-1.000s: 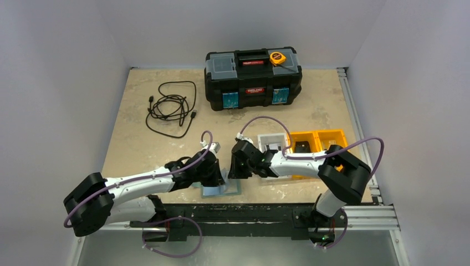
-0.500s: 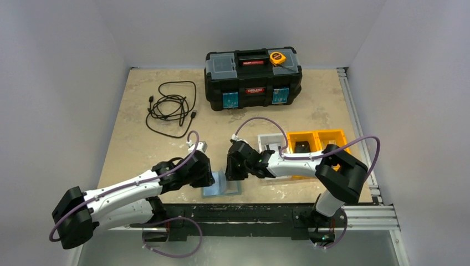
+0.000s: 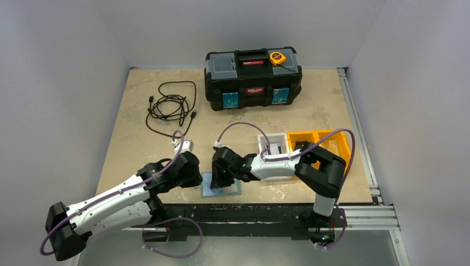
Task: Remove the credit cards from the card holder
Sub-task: Remove the credit card from the card holder.
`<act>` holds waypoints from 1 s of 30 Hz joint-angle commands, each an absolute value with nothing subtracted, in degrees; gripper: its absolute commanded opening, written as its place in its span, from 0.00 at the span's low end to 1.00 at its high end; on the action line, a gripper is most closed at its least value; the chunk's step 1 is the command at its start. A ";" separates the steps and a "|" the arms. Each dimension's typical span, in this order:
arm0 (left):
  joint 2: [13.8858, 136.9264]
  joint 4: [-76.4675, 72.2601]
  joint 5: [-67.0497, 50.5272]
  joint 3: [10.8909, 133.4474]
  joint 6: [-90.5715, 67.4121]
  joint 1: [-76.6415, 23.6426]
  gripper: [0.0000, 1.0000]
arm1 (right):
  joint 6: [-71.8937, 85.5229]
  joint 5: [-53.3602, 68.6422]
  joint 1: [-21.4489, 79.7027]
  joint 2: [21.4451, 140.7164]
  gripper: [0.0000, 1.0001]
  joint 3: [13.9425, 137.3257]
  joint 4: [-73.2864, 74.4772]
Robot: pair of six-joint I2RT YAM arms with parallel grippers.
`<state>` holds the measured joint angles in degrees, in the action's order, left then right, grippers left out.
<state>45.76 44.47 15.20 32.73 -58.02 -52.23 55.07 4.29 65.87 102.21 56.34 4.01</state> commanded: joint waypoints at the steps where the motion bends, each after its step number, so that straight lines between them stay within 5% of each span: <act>1: 45.62 44.81 14.83 35.07 -58.27 -51.77 0.32 | 54.93 5.38 65.92 104.92 0.16 58.54 2.95; 9: 46.25 41.34 10.29 35.42 -57.66 -51.13 0.30 | 54.40 1.63 65.86 99.03 0.18 59.39 7.39; 18: 51.44 33.38 3.20 35.43 -56.02 -50.27 0.29 | 55.39 -8.60 64.60 86.69 0.44 53.69 15.28; 30: 71.34 35.36 10.89 47.85 -49.31 -59.11 0.43 | 56.94 -14.58 56.03 69.87 0.52 43.50 21.80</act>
<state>66.48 35.48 6.74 42.02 -52.62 -56.10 55.94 -10.11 58.19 75.48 44.91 18.55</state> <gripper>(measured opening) 0.423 0.512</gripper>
